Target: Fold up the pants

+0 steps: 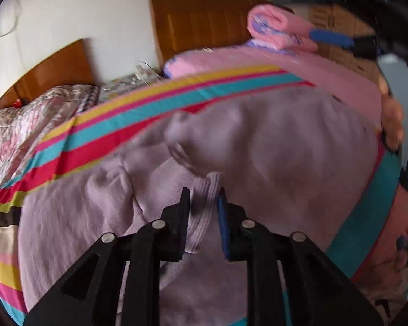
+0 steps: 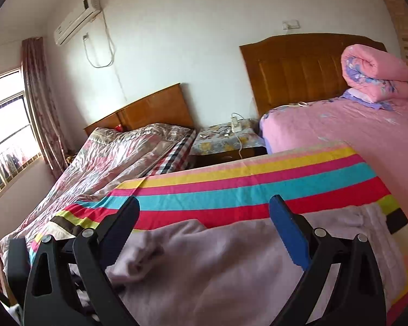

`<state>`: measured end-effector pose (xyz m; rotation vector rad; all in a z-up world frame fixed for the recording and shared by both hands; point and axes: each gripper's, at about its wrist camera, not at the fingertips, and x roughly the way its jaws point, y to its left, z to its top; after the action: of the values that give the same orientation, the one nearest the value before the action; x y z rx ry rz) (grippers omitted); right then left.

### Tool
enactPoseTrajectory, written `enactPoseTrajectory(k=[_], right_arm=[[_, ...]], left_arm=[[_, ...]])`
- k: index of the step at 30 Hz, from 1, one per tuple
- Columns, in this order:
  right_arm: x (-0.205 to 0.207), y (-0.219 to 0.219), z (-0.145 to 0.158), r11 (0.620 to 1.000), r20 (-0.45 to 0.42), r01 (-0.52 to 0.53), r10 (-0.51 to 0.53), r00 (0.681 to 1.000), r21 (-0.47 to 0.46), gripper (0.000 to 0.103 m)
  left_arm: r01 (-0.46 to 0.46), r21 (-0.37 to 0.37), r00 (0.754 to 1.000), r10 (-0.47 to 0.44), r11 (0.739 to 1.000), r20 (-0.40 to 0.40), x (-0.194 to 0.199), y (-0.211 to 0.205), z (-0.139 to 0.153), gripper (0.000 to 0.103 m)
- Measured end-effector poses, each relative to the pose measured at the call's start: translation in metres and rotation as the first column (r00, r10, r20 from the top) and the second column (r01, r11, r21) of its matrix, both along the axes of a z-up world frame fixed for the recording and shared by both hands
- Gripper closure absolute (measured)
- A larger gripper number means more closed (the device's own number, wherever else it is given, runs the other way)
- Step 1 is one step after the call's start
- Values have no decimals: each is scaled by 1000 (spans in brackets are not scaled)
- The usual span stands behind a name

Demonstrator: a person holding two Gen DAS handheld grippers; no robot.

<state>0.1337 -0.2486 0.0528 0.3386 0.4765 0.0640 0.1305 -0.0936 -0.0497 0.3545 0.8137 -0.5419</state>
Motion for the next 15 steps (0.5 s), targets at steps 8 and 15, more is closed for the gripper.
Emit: enactPoseTrajectory(k=[8,15], right_arm=[[-9,11,-62,973,-162,-179,202,966,148,10],[-4,97,-116,866,-334,-400,488,806,300,25]], left_arm=[[21,-88,970,1,996,244,-39,62,47,12],[-471,-125,857,486,873,172,-27,209,42,11]])
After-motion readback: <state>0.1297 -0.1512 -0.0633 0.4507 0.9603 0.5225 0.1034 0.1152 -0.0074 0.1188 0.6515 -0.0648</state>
